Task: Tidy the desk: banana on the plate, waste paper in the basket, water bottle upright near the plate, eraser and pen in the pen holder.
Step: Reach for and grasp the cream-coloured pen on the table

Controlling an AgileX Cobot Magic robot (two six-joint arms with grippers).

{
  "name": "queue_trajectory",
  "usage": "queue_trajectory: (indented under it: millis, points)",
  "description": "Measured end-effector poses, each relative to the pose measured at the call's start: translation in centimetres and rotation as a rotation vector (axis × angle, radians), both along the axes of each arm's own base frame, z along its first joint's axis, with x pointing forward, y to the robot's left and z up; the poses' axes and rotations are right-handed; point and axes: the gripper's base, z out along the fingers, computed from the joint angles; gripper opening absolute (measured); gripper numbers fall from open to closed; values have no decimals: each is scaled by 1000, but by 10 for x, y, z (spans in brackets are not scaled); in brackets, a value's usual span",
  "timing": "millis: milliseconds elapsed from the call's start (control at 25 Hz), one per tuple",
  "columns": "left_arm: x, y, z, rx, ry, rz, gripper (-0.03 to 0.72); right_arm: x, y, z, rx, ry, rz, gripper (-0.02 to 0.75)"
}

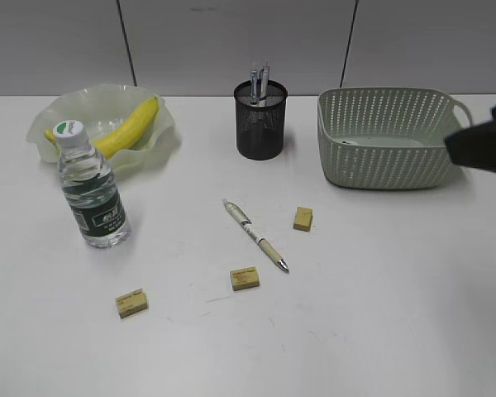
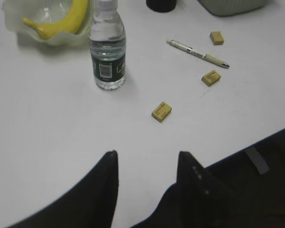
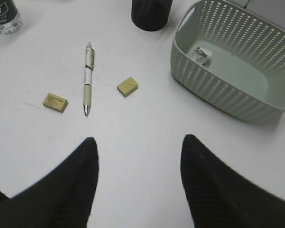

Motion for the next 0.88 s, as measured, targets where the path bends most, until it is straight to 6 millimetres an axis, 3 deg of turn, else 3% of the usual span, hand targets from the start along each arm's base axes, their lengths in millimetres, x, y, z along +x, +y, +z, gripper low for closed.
queue_trajectory:
  millis: [240, 480, 680, 880]
  points:
    - [-16, 9, -1, -53, -96, -20, 309, 70, 45, 5, -26, 70, 31, 445]
    - [-18, 8, -1, -47, -105, -44, 309, 109, 102, 1, -72, 93, 142, 445]
    - [-18, 8, -1, -8, -129, -70, 309, 135, 148, -28, -152, 227, 203, 445]
    - [-18, 8, -1, 16, -143, -82, 309, 164, 177, -61, -226, 412, 167, 445]
